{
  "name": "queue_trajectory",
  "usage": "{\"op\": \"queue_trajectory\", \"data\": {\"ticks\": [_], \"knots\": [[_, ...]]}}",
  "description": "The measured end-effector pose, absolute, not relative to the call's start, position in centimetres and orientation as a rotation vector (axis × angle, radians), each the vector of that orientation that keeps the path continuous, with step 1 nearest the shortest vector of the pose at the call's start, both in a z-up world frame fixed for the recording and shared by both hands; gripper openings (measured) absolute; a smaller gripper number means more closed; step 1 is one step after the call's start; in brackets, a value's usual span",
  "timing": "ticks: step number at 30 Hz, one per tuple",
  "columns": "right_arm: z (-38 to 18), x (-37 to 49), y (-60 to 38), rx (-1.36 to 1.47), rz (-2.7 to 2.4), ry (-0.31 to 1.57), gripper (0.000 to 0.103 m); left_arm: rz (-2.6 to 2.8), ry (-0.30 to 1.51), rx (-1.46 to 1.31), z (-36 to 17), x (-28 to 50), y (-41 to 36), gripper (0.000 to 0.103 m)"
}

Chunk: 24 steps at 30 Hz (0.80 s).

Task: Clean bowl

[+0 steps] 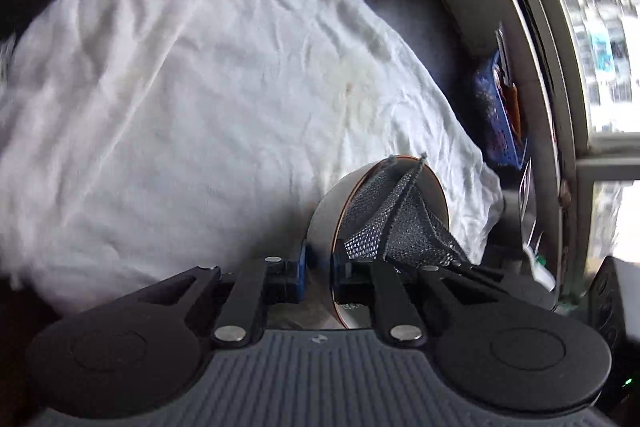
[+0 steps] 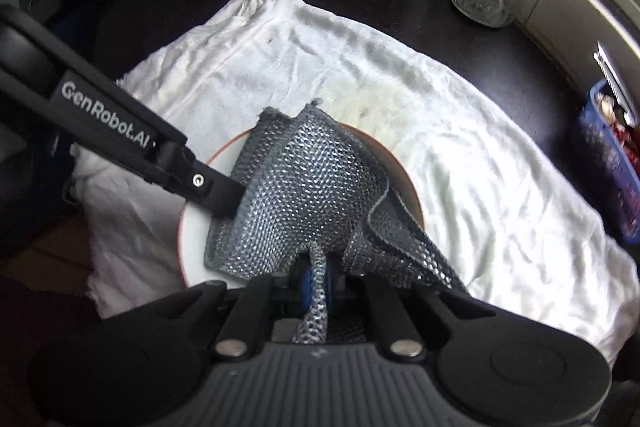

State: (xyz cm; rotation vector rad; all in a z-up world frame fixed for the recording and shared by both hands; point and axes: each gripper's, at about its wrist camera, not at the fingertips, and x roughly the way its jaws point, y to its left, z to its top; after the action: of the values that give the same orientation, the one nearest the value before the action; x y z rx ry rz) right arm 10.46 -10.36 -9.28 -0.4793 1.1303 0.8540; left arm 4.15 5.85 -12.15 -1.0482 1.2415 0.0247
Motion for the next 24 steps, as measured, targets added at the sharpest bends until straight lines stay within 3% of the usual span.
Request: {"op": "queue_trajectory", "data": {"ticks": [5, 8, 15, 24], "knots": [[-9.0, 10.9, -11.7, -0.289, 0.877, 1.212, 0.008, 0.095, 1.255, -1.29, -13.6, 1.6, 5.6, 0.013], [-8.9, 10.6, -11.7, -0.265, 0.884, 1.219, 0.013, 0.076, 1.251, -1.272, -13.7, 1.4, 5.3, 0.013], [-8.9, 8.7, -11.5, -0.505, 0.88, 1.124, 0.006, -0.084, 1.202, -0.527, -9.1, 4.5, 1.4, 0.014], [-7.8, 8.5, -10.9, -0.782, 0.851, 0.962, 0.005, -0.156, 1.165, -0.164, -6.5, 7.8, 0.1, 0.015]]}}
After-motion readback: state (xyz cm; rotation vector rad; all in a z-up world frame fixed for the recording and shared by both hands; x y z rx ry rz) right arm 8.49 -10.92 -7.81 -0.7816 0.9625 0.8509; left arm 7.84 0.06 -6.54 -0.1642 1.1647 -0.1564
